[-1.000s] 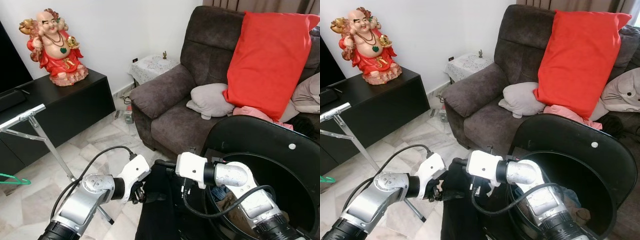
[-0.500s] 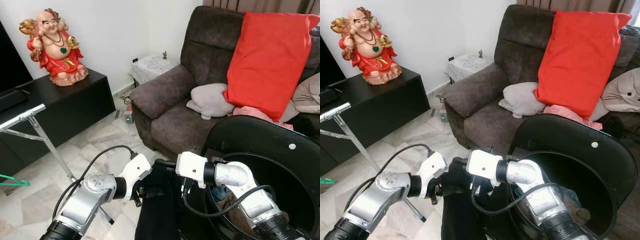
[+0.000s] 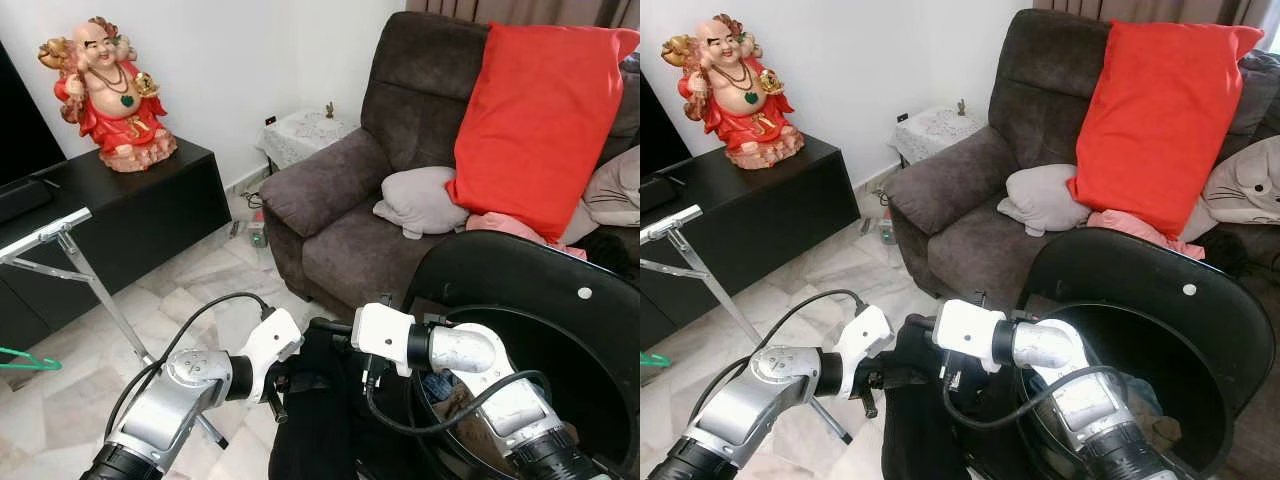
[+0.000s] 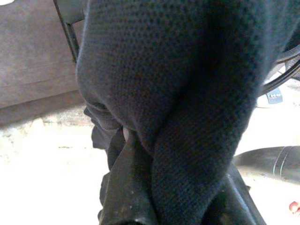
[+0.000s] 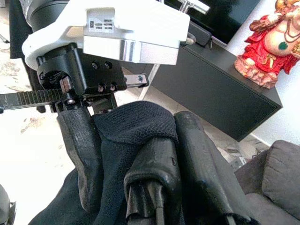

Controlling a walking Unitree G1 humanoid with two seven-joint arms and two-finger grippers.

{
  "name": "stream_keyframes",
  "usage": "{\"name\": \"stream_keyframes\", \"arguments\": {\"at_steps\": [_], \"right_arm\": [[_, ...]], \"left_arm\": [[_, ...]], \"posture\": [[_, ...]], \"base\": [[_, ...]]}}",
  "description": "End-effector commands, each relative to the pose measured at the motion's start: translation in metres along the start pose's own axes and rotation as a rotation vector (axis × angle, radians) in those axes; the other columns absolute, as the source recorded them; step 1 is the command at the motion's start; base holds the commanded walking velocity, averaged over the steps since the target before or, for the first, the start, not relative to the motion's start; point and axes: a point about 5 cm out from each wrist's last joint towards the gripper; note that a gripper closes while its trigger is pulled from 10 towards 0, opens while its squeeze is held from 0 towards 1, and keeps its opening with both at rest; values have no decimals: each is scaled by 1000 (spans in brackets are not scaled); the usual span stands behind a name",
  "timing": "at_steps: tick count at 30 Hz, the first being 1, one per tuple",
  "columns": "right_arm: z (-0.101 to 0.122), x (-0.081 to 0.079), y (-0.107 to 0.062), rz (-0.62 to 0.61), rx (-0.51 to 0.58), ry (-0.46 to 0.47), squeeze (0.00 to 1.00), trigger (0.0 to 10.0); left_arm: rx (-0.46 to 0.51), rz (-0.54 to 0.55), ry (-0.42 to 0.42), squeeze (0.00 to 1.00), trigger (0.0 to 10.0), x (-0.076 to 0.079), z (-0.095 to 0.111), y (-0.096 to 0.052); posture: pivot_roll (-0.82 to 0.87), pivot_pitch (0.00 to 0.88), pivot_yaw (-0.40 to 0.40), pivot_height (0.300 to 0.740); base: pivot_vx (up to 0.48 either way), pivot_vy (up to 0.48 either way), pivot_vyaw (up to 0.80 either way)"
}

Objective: Hang hanger

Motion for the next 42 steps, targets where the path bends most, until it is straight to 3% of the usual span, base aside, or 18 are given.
{"name": "stream_keyframes", "arguments": {"at_steps": [1, 22, 42], "right_arm": [[8, 4, 1, -16, 33, -19, 0, 0], [7, 8, -11, 30, 13, -34, 0, 0], [9, 2, -6, 21, 31, -18, 0, 0]], "left_arm": [[8, -4, 4, 0, 0, 0, 2, -3], [80, -14, -54, 0, 0, 10, -4, 10], [121, -37, -61, 0, 0, 14, 1, 15]], "posture": [[19, 47, 87, 740], [-28, 42, 5, 740], [-26, 16, 23, 740]], "base": [[0, 0, 0], [0, 0, 0], [0, 0, 0]]}}
Point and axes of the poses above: a point about 5 cm out from each wrist's last joint towards the gripper, its own y axis pointing out of the wrist towards the gripper, its own z axis along the axis of the wrist's last joint, x = y × z, and after that the axes turned 10 degrees about -y, right-handed
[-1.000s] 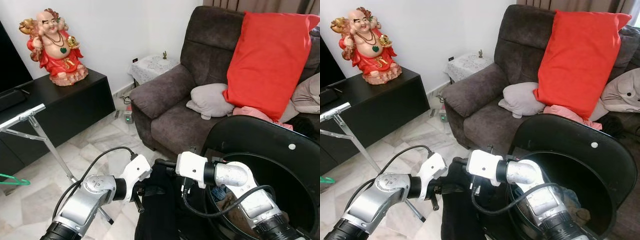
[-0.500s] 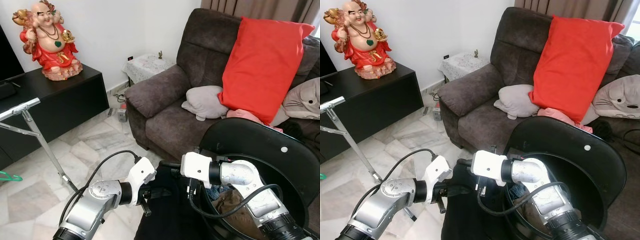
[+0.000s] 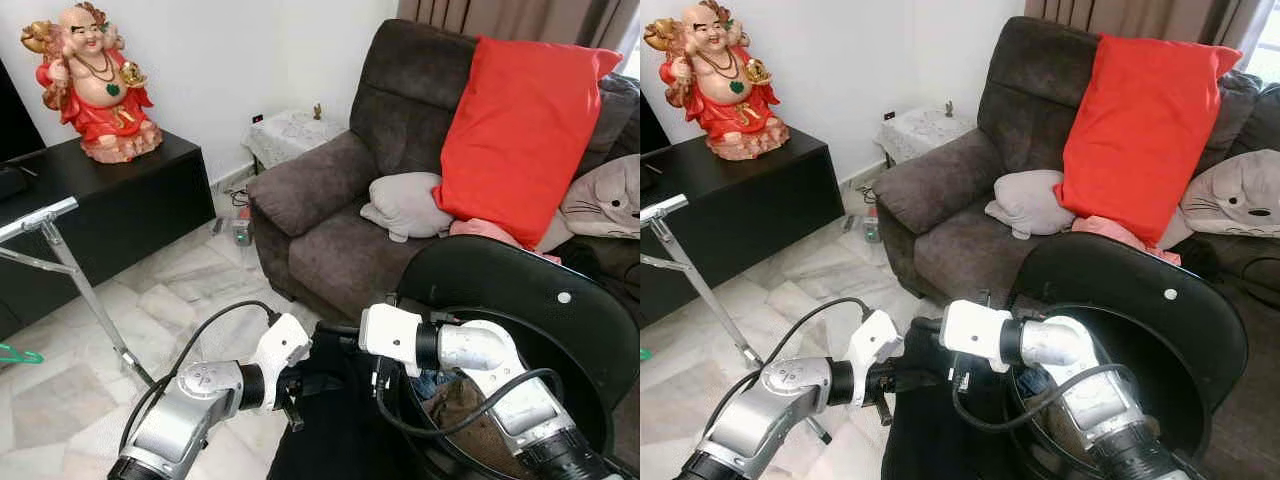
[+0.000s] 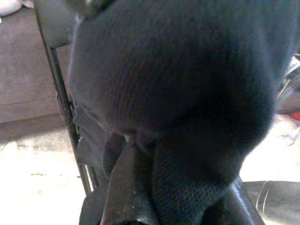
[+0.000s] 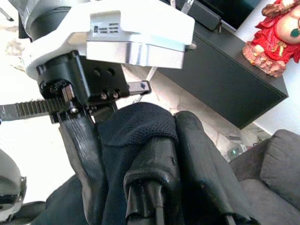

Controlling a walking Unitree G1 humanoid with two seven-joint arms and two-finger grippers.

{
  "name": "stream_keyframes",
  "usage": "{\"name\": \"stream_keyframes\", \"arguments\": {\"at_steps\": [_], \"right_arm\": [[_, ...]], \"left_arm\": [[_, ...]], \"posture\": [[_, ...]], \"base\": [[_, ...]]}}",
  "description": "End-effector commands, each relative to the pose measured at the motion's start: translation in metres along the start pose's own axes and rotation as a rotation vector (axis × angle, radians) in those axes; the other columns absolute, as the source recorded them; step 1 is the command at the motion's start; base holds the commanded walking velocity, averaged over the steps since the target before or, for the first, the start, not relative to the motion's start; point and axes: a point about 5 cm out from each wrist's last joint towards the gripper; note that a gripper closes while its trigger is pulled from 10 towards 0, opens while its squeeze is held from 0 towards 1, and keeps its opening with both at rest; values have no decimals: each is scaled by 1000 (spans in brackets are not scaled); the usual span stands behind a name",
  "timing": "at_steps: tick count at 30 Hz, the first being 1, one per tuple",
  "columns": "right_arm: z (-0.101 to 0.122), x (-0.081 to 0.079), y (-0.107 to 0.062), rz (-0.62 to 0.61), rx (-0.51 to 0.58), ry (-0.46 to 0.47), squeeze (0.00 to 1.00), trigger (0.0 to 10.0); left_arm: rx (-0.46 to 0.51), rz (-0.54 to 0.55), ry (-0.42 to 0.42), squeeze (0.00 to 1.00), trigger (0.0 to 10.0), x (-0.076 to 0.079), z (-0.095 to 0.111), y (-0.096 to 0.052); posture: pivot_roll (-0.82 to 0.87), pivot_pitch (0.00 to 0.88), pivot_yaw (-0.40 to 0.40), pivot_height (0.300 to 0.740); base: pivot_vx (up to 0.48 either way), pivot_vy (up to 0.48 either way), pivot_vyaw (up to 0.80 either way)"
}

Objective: Hang hanger

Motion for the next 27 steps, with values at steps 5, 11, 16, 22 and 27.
{"name": "stream_keyframes", "arguments": {"at_steps": [5, 11, 16, 22, 27], "right_arm": [[11, 4, 5, -16, 49, -20, 0, 0], [12, 5, 6, -22, 52, -26, 0, 0], [11, 6, 6, -31, 45, -24, 369, 10000], [10, 8, 4, -47, 40, -12, 1000, 10000], [9, 10, 0, -56, 29, -14, 1000, 10000]], "left_arm": [[30, -21, 1, 0, 0, 3, 3, 1], [29, -26, 1, 0, 0, 3, 3, 1], [29, -20, 2, 0, 0, 1, 4, 0], [51, 2, -6, 0, 0, -2, 6, -1], [49, 25, -3, 0, 0, -5, 6, -4]], "posture": [[-21, 10, 24, 740], [-20, 3, 28, 740], [-21, 8, 30, 740], [-19, 25, 27, 740], [-20, 33, 28, 740]], "base": [[0, 0, 0], [0, 0, 0], [0, 0, 0], [0, 0, 0], [0, 0, 0]]}}
Point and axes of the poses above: a point about 5 cm out from each wrist's last joint towards the gripper, its own y axis pointing out of the wrist towards the gripper, its own z axis along the axis of the wrist's last joint, x = y × z, and after that the axes turned 10 degrees about -y, right-handed
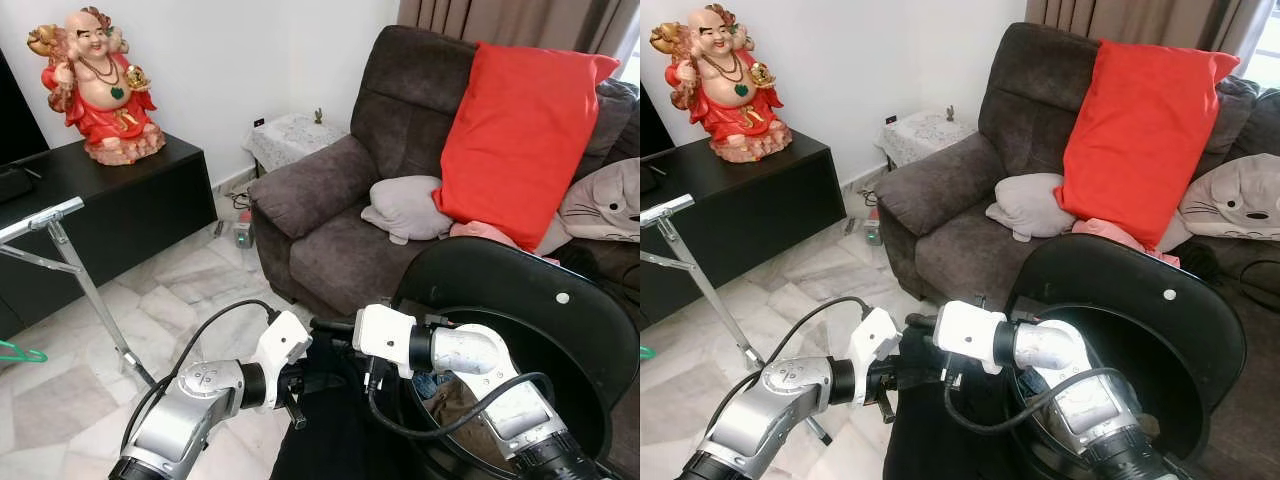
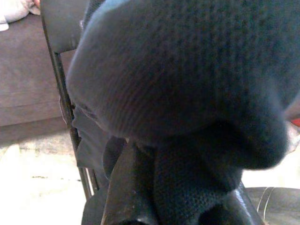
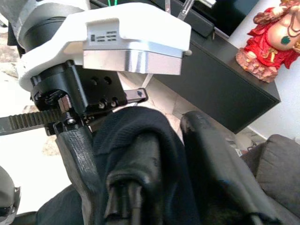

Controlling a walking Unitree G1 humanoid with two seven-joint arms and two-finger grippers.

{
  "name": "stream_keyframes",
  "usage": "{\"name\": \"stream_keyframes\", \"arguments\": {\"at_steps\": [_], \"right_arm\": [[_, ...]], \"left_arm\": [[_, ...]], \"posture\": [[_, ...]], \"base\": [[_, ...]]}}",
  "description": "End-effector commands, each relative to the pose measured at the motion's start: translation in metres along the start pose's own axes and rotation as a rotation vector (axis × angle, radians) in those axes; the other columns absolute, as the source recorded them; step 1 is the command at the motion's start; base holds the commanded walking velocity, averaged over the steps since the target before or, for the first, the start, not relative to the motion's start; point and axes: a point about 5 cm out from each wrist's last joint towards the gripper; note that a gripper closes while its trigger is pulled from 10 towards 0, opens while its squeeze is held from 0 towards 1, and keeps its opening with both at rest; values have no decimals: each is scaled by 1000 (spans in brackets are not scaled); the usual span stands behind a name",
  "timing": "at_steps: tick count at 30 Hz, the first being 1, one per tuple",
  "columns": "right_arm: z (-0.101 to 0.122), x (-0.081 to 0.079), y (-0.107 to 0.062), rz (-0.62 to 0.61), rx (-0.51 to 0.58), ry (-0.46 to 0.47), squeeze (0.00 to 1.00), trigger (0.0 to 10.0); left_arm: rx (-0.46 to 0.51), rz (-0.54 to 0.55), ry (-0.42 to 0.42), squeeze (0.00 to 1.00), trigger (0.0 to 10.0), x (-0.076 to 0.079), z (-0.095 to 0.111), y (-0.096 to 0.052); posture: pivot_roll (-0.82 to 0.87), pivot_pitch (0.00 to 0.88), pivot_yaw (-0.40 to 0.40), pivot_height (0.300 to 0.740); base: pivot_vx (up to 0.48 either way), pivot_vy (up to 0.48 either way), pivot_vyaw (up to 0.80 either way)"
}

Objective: Hang hanger

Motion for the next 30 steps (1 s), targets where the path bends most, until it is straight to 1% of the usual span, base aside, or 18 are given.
{"name": "stream_keyframes", "arguments": {"at_steps": [1, 8, 13, 17, 18, 19, 20, 21, 23, 26, 27, 30], "right_arm": [[6, 8, -3, -24, 14, -18, 1000, 10000], [2, 10, -10, -35, -7, -5, 1000, 10000], [-2, 7, -16, 3, -26, 9, 1000, 10000], [-7, 8, -25, 7, -54, 25, 1000, 10000], [-10, 9, -31, 12, -76, 30, 1000, 10000], [-11, 9, -33, 14, -82, 31, 1000, 10000], [-15, 11, -38, 4, -112, 22, 1000, 10000], [-15, 11, -38, 4, -112, 22, 1000, 10000], [-21, 15, -45, -44, -143, 28, 1000, 10000], [-23, 17, -46, -70, -156, 36, 1000, 10000], [-25, 16, -45, -78, -172, 37, 1000, 10000], [-30, 13, -41, -116, -192, 55, 1000, 10000]], "left_arm": [[30, 18, 9, 0, 0, -4, 4, -2], [30, 63, 19, 0, 0, -13, 6, -8], [20, 74, 27, 0, 0, -15, 5, -9], [20, 81, 31, 0, 0, -18, 5, -12], [17, 90, 30, 0, 0, -20, 4, -14], [17, 92, 30, 0, 0, -20, 4, -14], [19, 108, 32, 0, 0, -23, 4, -17], [19, 108, 32, 0, 0, -23, 4, -17], [84, 159, -2, 0, 0, -33, 12, -29], [132, 166, -20, 0, 0, -36, 19, -36], [169, 166, -26, 0, 0, -38, 25, -42], [226, 141, -34, 0, 0, -38, 37, -51]], "posture": [[-21, 34, 29, 740], [-23, 39, 29, 740], [-22, 43, 33, 740], [-25, 49, 32, 740], [-25, 50, 32, 740], [-25, 50, 32, 740], [-27, 52, 33, 740], [-27, 52, 33, 740], [-30, 56, 35, 740], [-30, 56, 35, 740], [-26, 57, 36, 740], [-16, 57, 38, 740]], "base": [[0, 0, 0], [0, 0, 0], [0, 0, 0], [0, 0, 0], [0, 0, 0], [0, 0, 0], [0, 0, 0], [0, 0, 0], [0, 0, 0], [0, 0, 0], [0, 0, 0], [0, 0, 0]]}}
Point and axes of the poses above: a point about 5 cm out from each wrist's last joint towards the gripper, its own y axis pointing out of the wrist towards the gripper, its own z axis along the axis of the wrist's last joint, x = y × z, and after that the axes turned 10 degrees about -y, right-handed
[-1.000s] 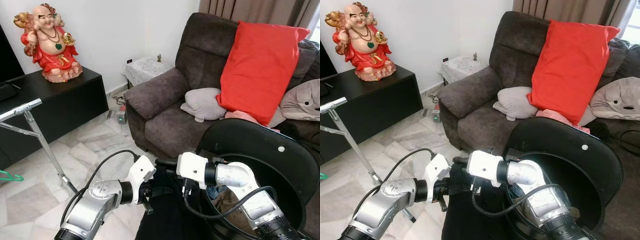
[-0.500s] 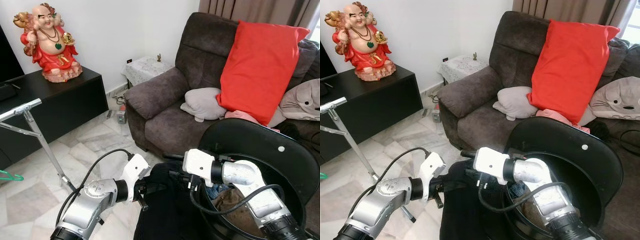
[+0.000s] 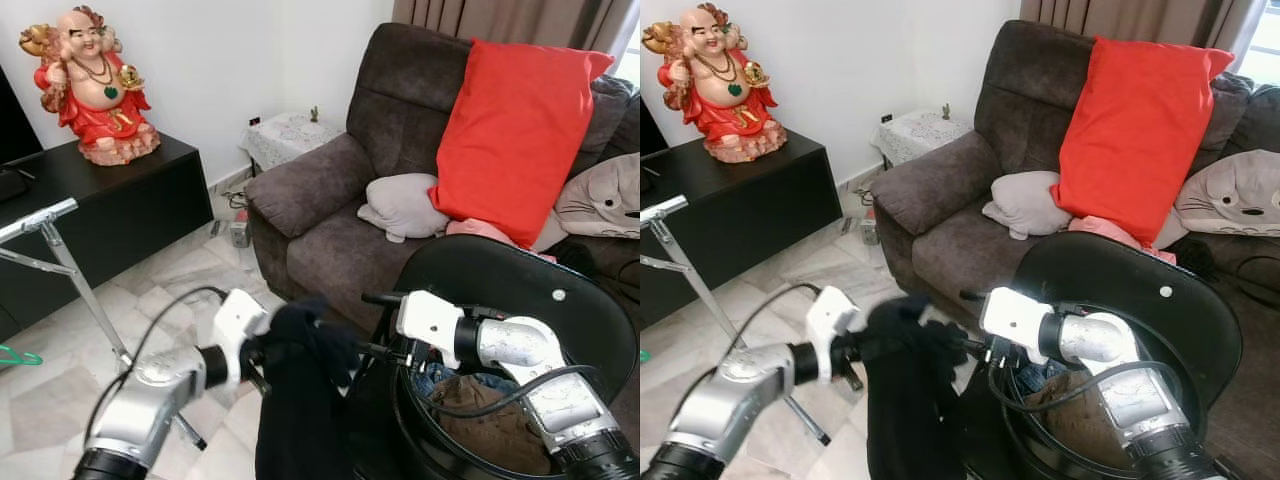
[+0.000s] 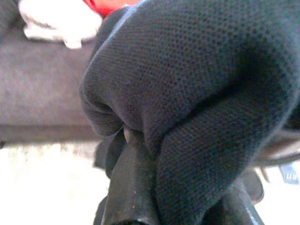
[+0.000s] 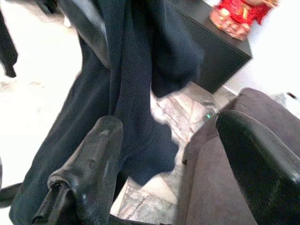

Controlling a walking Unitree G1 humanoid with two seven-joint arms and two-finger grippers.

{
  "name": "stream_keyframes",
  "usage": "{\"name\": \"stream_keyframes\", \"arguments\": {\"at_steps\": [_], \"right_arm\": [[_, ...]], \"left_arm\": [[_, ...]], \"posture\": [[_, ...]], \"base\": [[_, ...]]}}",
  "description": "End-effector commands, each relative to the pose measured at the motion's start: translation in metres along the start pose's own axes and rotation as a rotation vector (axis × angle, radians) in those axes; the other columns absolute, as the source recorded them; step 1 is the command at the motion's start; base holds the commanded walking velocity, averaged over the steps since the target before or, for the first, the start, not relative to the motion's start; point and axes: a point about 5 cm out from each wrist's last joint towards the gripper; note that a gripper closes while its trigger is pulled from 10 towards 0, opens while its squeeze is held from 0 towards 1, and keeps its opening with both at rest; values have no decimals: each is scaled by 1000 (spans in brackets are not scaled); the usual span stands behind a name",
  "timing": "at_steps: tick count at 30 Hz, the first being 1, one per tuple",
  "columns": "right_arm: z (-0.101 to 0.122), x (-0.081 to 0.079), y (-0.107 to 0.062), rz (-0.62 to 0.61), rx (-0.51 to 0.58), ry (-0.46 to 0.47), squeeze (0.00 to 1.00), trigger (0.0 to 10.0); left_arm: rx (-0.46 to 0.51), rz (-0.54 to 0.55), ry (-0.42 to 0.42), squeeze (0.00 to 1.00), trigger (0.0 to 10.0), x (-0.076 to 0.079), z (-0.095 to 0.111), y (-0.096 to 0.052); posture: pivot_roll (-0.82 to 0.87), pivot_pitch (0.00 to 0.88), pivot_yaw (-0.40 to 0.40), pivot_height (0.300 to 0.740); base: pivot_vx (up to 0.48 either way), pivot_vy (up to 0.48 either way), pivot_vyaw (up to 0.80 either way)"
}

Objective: Hang hanger

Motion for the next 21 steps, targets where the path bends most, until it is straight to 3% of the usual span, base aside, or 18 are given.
{"name": "stream_keyframes", "arguments": {"at_steps": [1, 4, 7, 8, 10, 11, 12, 13, 21], "right_arm": [[-7, -2, 1, -42, -33, 25, 1000, 10000], [-17, -2, 7, -160, -90, 88, 1000, 10000], [-23, -4, 8, -215, -106, 144, 1000, 10000], [-29, -5, 7, -258, -126, 176, 890, 10000], [-30, -5, 6, -272, -133, 185, 890, 10000], [-34, -5, 5, -296, -143, 221, 467, 10000], [-35, -5, 4, -300, -145, 233, 467, 10000], [-38, -7, 3, -303, -147, 249, 0, 10000], [-47, -11, 2, -344, -152, 381, 0, 10000]], "left_arm": [[65, -44, 29, 0, 0, 3, 22, -2], [120, -84, 21, 0, 0, 5, 36, -10], [100, -131, 36, 0, 0, 8, 36, -14], [68, -166, 61, 0, 0, 10, 34, -17], [59, -175, 68, 0, 0, 11, 34, -18], [43, -195, 79, 0, 0, 10, 33, -22], [37, -203, 83, 0, 0, 10, 33, -23], [19, -230, 97, 0, 0, 11, 34, -28], [-38, -247, 180, 0, 78, 6, 47, -43]], "posture": [[-16, 57, 38, 740], [-10, 58, 40, 740], [-9, 58, 41, 740], [-9, 58, 42, 740], [-10, 59, 42, 740], [-13, 59, 42, 740], [-13, 59, 42, 740], [-13, 60, 42, 740], [0, 59, 40, 740]], "base": [[0, 0, 0], [0, 0, 0], [0, 0, 0], [0, 0, 0], [0, 0, 0], [0, 0, 0], [0, 0, 0], [0, 0, 0], [0, 0, 0]]}}
Point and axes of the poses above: a point about 5 cm out from each wrist's last joint towards the gripper, its own y axis pointing out of the wrist towards the gripper, its own z axis along the axis of the wrist's last joint, x = y × z, and after that the axes turned 10 degrees about -y, right-handed
